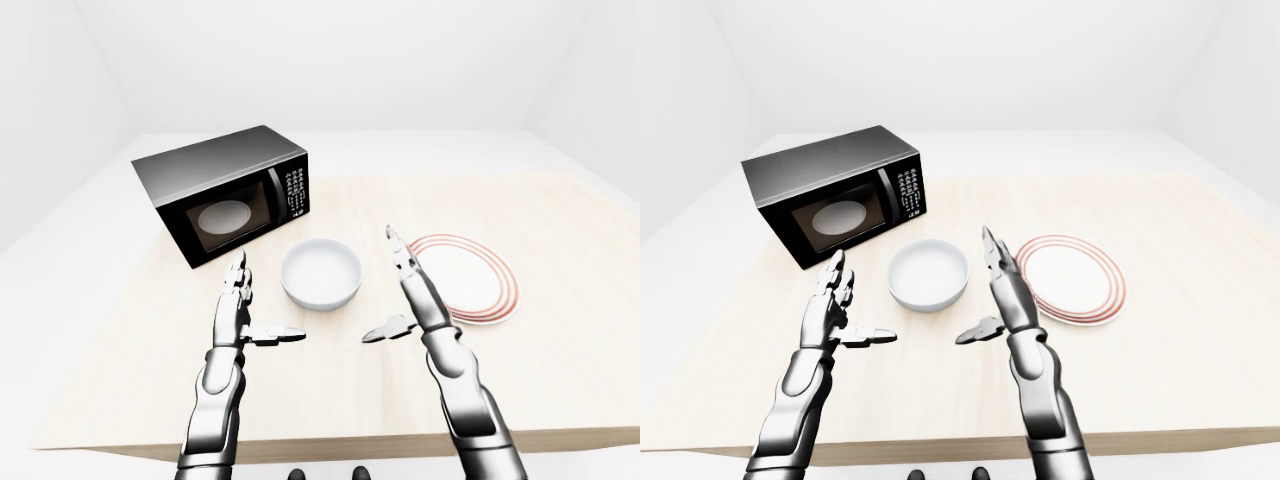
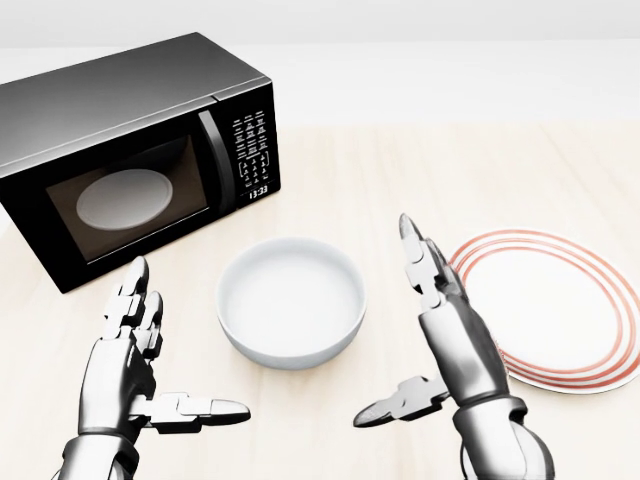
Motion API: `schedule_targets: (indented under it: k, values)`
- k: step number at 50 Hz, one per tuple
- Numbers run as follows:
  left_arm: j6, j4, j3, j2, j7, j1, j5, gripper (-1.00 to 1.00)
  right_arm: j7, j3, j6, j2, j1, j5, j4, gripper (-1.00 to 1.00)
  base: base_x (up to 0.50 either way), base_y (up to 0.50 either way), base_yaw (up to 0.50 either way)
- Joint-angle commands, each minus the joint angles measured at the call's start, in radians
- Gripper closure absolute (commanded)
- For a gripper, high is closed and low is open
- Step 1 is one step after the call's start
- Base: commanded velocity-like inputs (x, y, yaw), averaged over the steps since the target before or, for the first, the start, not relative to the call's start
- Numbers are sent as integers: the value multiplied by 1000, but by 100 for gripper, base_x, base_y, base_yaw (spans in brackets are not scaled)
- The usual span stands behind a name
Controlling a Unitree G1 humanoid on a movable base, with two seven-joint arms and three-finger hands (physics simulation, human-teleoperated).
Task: Pick up the white bowl and put it on the plate.
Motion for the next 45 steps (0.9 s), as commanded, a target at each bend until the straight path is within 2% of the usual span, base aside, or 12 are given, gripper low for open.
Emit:
schedule_targets:
  k: [1, 3, 8, 9, 15, 19, 27, 33, 45]
  values:
    - [0, 0, 0, 0, 0, 0, 0, -100, 49, -9, 2, -30, -70, -354, -61, -100, 0, 0, 0]
    - [0, 0, 0, 0, 0, 0, 0, -100, 73, -8, -1, -31, -81, -388, -62, -100, 0, 0, 0]
    - [0, 0, 0, 0, 0, 0, 0, -100, 83, -11, -36, -40, -102, -446, -12, -100, 0, 0, 0]
    - [0, 0, 0, 0, 0, 0, 0, -100, 65, -11, -36, -40, -102, -451, 13, -100, 0, 0, 0]
    - [0, 0, 0, 0, 0, 0, 0, -100, 111, -7, -36, -51, -146, -510, 42, -100, 0, 0, 0]
    - [0, 0, 0, 0, 0, 0, 0, -100, 89, -7, -36, -58, -171, -533, 116, -100, 0, 0, 0]
    - [0, 0, 0, 0, 0, 0, 0, -100, 152, 2, -36, -66, -237, -586, 168, -100, 0, 0, 0]
    - [0, 0, 0, 0, 0, 0, 0, -100, 240, 12, -36, -71, -287, -634, 197, -100, 0, 0, 0]
    - [0, 0, 0, 0, 0, 0, 0, -100, 303, 24, -36, -72, -367, -687, 286, -100, 0, 0, 0]
